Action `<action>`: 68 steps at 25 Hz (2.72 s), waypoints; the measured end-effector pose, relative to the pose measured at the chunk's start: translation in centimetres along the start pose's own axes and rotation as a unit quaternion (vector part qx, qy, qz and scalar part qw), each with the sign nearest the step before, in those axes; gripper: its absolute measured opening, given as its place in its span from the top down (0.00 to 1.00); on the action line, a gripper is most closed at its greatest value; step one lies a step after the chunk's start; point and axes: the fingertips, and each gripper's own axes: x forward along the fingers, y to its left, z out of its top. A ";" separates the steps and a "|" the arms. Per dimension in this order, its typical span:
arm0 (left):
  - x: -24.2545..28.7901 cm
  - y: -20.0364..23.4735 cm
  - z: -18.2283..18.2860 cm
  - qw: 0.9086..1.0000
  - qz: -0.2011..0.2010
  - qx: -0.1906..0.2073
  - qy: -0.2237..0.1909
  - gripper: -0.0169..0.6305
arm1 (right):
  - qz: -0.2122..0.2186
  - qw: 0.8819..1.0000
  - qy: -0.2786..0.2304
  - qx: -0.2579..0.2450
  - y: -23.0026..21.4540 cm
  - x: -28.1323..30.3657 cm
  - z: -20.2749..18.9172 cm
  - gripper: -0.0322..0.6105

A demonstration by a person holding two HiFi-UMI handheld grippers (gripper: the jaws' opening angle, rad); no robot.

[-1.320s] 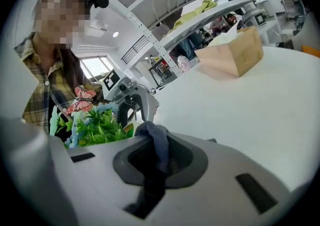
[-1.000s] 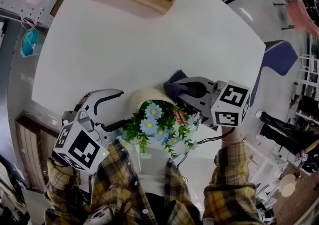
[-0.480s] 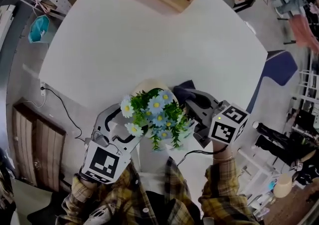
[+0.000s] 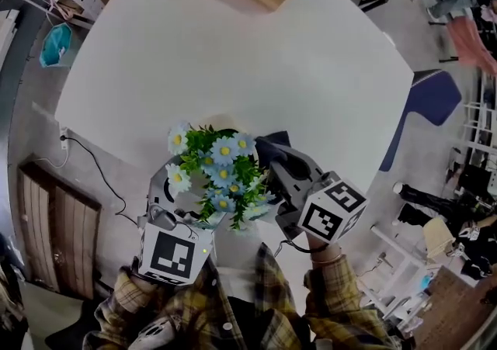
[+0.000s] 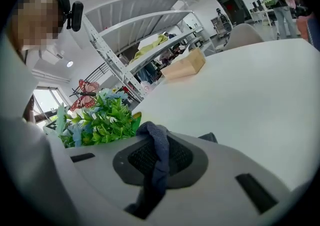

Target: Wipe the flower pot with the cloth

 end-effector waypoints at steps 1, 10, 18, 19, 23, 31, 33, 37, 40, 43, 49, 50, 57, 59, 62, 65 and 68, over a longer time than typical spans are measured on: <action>0.1 0.1 0.1 1.000 -0.002 0.004 0.003 0.37 | -0.001 1.000 -0.003 0.000 0.0 0.0 0.1 0.92; 0.7 -0.7 -0.6 0.993 -0.086 0.071 0.047 0.38 | 0.028 0.998 0.022 -0.052 -0.3 -0.2 0.6 0.92; 1.3 -0.5 0.0 0.975 -0.173 0.128 0.061 0.38 | 0.035 0.997 0.035 -0.052 -1.4 0.9 2.3 0.92; 1.4 -0.4 0.0 0.972 -0.181 0.134 0.060 0.38 | 0.036 0.997 0.038 -0.054 -1.5 1.1 2.5 0.92; 1.9 -0.3 0.4 0.958 -0.226 0.164 0.064 0.38 | 0.051 0.996 0.052 -0.057 -2.4 1.9 3.7 0.92; 3.3 -0.2 1.0 0.915 -0.329 0.221 0.074 0.38 | 0.113 0.982 0.118 -0.093 -3.4 4.0 5.5 0.92; 3.5 -0.5 1.3 0.902 -0.353 0.237 0.077 0.38 | 0.136 0.974 0.137 -0.116 -3.2 4.0 5.6 0.92; 4.2 -1.6 1.7 0.871 -0.401 0.270 0.091 0.38 | 0.185 0.951 0.187 -0.161 -3.0 3.9 5.5 0.92; 4.6 -2.3 1.8 0.851 -0.434 0.282 0.087 0.38 | 0.223 0.930 0.235 -0.174 -2.7 4.5 5.0 0.92; 4.8 -2.6 1.6 0.837 -0.459 0.287 0.078 0.38 | 0.255 0.906 0.277 -0.193 -2.0 5.3 4.4 0.92; 5.0 -3.1 1.6 0.825 -0.480 0.290 0.069 0.37 | 0.284 0.863 0.341 -0.240 -0.9 6.0 3.3 0.92; 5.0 -3.1 1.6 0.826 -0.479 0.289 0.069 0.37 | 0.285 0.859 0.346 -0.247 -0.8 6.1 3.2 0.92; 4.9 -3.0 1.3 0.845 -0.456 0.272 0.062 0.37 | 0.270 0.875 0.315 -0.249 -0.9 6.5 3.5 0.92; 4.7 -2.5 1.2 0.856 -0.438 0.267 0.063 0.38 | 0.257 0.889 0.288 -0.248 -1.2 6.5 4.3 0.92; 3.9 -1.3 1.0 0.876 -0.406 0.251 0.066 0.38 | 0.226 0.914 0.236 -0.243 -1.7 6.0 6.3 0.92; 2.6 0.4 1.8 0.906 -0.361 0.216 0.044 0.44 | 0.189 0.939 0.167 -0.236 -2.0 4.5 8.6 0.92; 0.7 1.8 4.2 0.935 -0.316 0.163 -0.008 0.50 | 0.144 0.958 0.087 -0.234 -2.2 2.2 11.2 0.92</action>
